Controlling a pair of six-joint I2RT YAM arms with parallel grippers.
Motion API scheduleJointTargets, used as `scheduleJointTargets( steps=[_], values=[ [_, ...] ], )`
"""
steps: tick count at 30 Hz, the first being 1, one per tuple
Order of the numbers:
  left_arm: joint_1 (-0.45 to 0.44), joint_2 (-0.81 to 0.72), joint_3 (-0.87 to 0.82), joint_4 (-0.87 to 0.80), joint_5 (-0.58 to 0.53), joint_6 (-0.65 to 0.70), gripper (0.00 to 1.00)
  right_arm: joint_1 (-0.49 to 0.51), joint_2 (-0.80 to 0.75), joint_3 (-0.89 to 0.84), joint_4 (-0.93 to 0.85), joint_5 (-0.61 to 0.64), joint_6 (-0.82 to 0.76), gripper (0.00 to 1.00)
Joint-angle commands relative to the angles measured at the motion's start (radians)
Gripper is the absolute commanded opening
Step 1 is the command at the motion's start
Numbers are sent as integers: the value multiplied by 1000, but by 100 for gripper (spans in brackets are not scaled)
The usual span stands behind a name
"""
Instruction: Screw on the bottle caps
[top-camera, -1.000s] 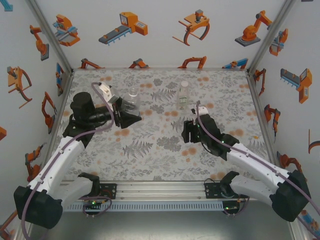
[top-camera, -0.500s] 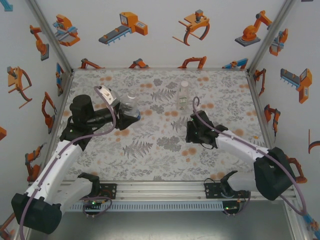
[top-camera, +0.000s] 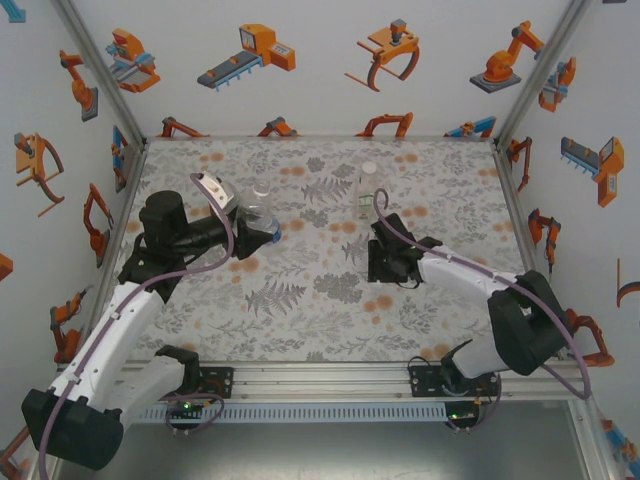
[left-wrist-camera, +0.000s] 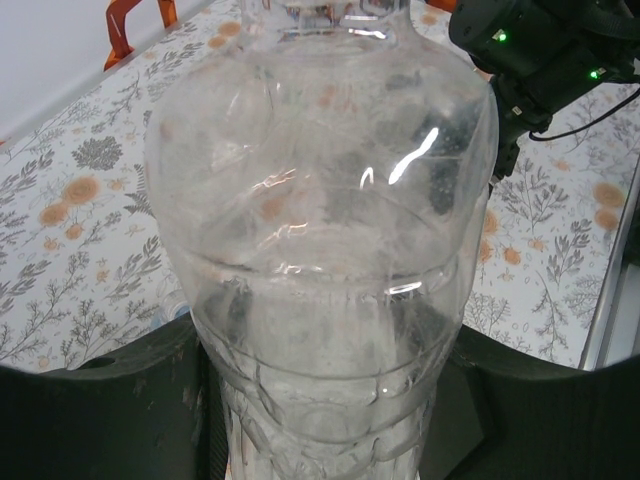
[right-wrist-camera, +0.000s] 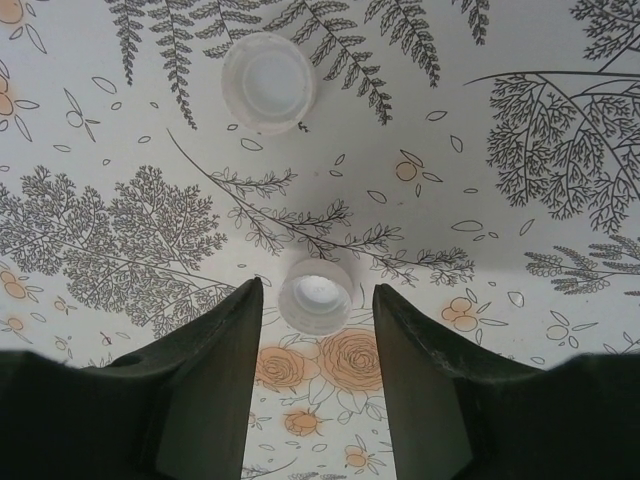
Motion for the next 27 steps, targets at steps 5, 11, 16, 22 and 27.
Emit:
scheduleJointTargets(
  steps=[5,11,16,22,27],
  values=[
    [6,-9,11,15,-3,12,6,1,12,18,-31,-9,-8,44],
    [6,-15,-1,40,-4,1,6,7,49,33,-36,-6,10,43],
    [6,-10,4,38,-4,-3,7,21,70,40,-39,-1,8,42],
    [6,-9,1,35,-10,1,7,34,64,53,-64,21,3,38],
    [6,-6,5,31,-7,1,7,57,59,87,-96,27,-5,36]
  ],
)
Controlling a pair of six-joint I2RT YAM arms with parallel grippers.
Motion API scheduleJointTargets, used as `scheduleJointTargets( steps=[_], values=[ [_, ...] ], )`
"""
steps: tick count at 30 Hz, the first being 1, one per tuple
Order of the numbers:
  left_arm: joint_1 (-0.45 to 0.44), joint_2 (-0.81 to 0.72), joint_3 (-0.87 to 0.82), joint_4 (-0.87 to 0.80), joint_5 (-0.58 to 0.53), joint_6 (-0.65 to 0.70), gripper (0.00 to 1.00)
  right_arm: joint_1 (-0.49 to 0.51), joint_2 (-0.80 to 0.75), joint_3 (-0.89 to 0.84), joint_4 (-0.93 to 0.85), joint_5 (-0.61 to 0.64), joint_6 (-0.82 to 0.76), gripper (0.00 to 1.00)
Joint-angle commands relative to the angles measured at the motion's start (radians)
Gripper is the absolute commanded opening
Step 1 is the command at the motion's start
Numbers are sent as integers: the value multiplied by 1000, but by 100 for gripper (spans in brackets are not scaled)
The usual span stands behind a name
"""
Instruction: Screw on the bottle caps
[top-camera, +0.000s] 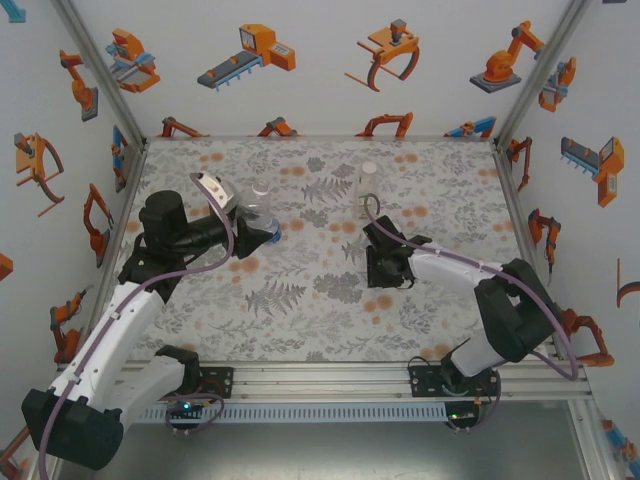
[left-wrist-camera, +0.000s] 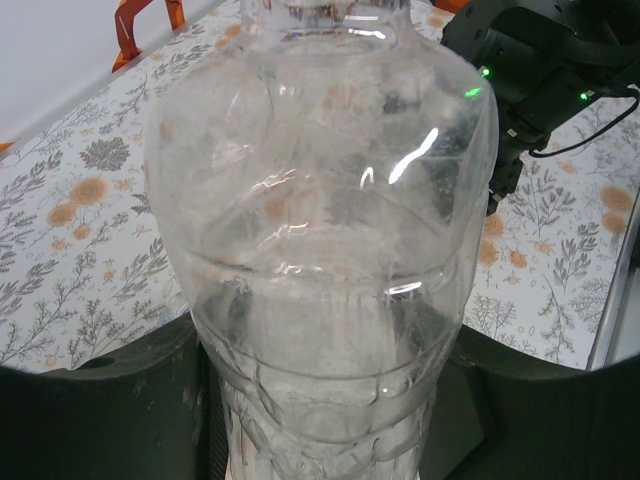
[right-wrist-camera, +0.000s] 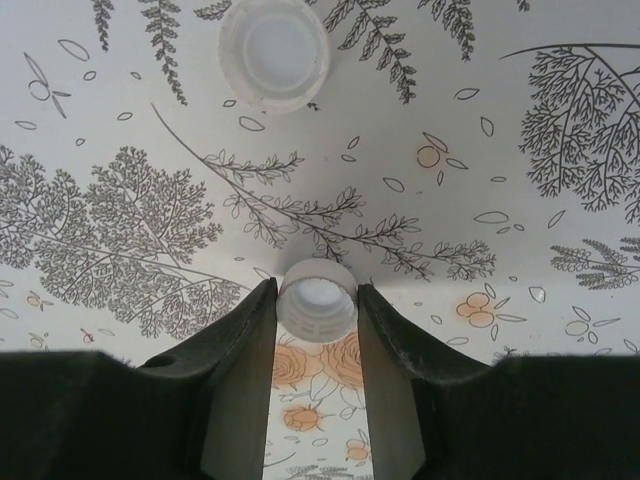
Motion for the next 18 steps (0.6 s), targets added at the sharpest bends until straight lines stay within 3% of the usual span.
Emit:
scheduleJointTargets(
  steps=[1,18],
  values=[
    [6,-8,5,23,1,2,7,26,-7,53,-45,20,-4,36],
    [5,-7,2,27,1,0,9,256,135,200,-81,32,43,35]
  ],
)
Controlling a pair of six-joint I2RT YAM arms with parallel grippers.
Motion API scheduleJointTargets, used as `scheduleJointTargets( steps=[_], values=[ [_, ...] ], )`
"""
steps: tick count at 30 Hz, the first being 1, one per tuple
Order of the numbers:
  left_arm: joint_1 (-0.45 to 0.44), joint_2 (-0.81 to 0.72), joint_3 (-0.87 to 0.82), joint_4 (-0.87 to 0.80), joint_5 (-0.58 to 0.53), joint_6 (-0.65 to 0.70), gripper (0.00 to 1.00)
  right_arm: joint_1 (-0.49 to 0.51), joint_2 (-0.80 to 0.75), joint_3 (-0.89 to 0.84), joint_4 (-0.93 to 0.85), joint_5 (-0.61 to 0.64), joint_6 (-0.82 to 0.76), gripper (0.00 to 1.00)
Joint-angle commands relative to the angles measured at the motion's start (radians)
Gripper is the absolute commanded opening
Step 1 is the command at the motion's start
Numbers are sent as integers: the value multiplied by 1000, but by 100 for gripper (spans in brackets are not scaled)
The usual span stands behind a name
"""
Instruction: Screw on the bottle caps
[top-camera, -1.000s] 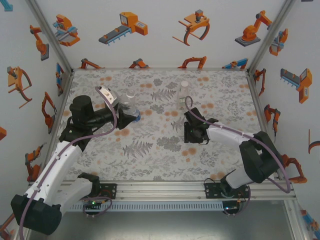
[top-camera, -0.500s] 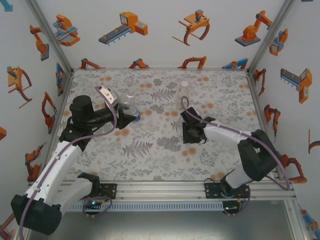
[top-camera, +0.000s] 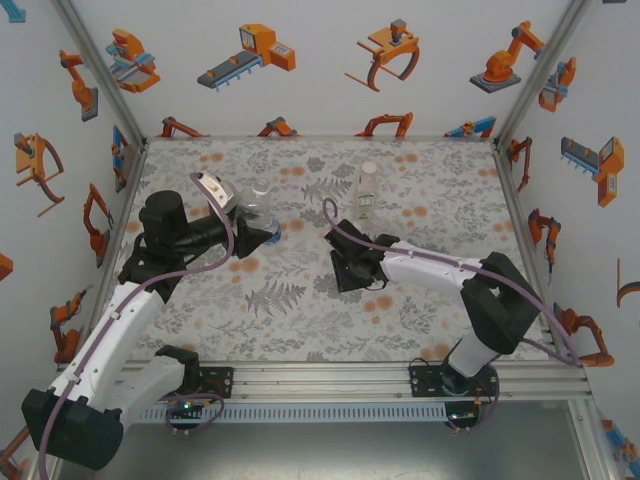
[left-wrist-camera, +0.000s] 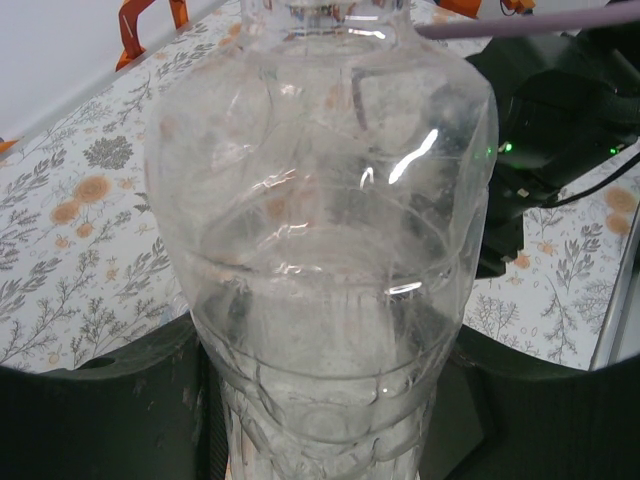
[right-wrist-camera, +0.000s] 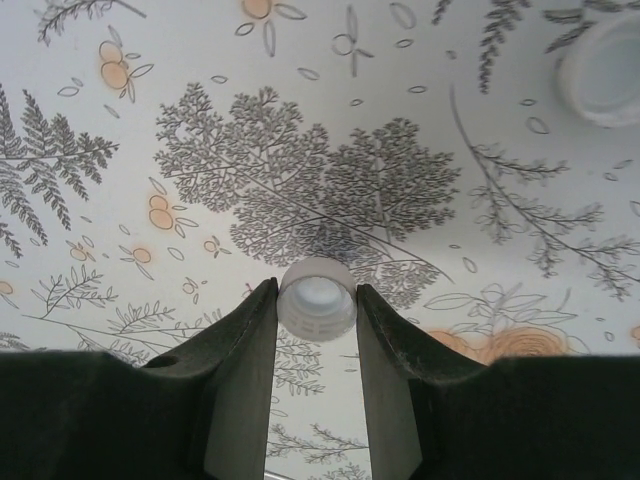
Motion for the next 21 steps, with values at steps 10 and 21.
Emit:
scheduleJointTargets(
  steps=[10,21],
  values=[
    [4,7,12,10,16,9,9,47,91,47,-56,74,14,38],
    [4,18,15,10,25,2,10,54,44,88,-86,58,17,44]
  ],
)
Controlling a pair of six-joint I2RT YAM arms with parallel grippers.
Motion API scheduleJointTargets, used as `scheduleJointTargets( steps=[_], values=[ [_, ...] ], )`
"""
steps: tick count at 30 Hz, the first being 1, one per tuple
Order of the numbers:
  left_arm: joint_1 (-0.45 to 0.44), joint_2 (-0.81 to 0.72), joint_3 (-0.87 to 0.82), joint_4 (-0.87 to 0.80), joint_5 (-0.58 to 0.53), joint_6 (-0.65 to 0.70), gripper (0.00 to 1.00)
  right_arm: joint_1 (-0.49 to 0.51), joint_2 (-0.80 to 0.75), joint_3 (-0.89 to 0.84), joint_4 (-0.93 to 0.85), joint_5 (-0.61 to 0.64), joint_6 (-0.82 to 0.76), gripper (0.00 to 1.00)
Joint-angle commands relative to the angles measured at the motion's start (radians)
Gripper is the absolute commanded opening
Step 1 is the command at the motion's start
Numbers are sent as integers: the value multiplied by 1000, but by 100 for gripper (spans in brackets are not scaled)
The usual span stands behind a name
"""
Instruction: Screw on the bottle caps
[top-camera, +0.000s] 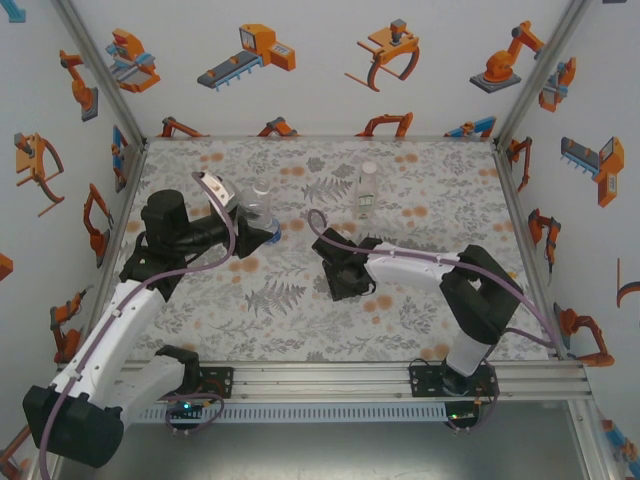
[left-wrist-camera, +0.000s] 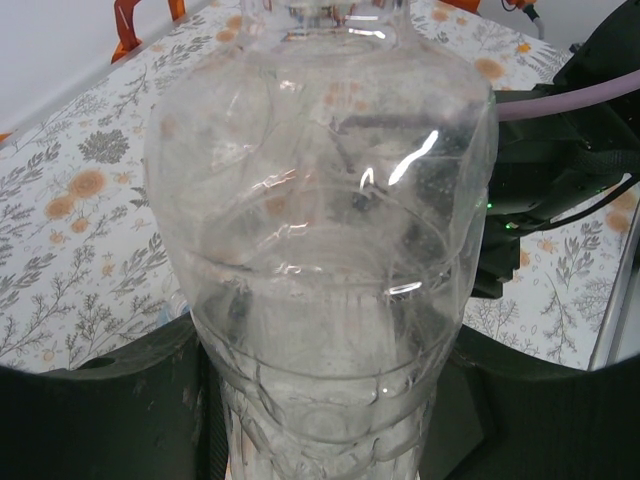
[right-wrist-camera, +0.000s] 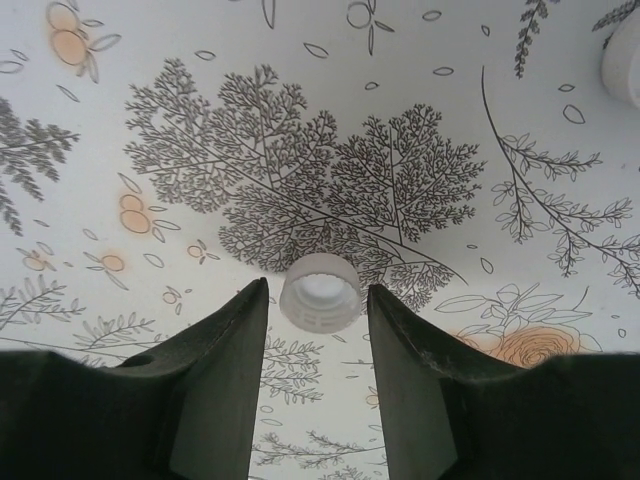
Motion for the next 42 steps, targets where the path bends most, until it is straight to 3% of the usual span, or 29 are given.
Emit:
scheduleJointTargets(
  steps=[1,42],
  values=[
    [4,-4,15,11,22,3,10,10,-37,34,-32,10,12,44],
    [5,11,18,8,18,1,11,14,-7,-24,-11,9,42,45]
  ],
)
